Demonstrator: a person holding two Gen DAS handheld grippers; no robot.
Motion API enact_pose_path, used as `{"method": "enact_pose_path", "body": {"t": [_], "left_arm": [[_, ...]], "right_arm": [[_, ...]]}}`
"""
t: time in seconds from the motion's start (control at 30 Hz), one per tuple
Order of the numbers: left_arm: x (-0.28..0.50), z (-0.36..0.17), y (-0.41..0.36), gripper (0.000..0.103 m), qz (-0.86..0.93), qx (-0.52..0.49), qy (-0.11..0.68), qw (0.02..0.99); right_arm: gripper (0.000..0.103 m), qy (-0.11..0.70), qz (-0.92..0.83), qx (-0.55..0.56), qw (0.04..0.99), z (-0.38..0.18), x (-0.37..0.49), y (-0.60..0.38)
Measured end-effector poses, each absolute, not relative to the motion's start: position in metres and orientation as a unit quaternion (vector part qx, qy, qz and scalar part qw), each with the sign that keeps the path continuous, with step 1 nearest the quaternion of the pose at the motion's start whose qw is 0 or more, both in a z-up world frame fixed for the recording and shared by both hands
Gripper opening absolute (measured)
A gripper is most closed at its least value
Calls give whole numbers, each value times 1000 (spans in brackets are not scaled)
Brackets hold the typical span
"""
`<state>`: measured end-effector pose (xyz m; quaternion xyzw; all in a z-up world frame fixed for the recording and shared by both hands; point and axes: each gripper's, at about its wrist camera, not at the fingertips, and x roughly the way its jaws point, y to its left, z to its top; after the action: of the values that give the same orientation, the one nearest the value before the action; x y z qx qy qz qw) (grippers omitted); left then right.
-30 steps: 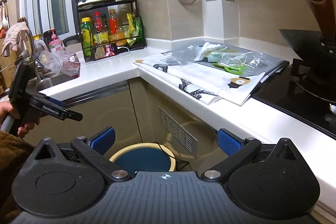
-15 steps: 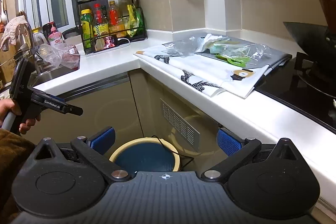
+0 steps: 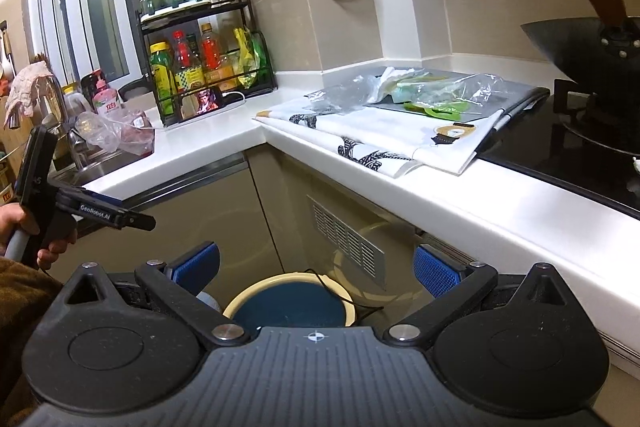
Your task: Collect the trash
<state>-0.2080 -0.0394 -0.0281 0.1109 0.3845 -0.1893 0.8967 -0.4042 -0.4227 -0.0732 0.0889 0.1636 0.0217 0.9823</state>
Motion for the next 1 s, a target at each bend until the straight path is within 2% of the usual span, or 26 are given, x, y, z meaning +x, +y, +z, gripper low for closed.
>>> {"method": "enact_pose_path", "body": {"t": [1.0], "left_arm": [[-205, -39, -44, 103, -193, 100, 403, 889]], "right_arm": [[103, 176, 4, 105, 979, -87, -413, -434]]}}
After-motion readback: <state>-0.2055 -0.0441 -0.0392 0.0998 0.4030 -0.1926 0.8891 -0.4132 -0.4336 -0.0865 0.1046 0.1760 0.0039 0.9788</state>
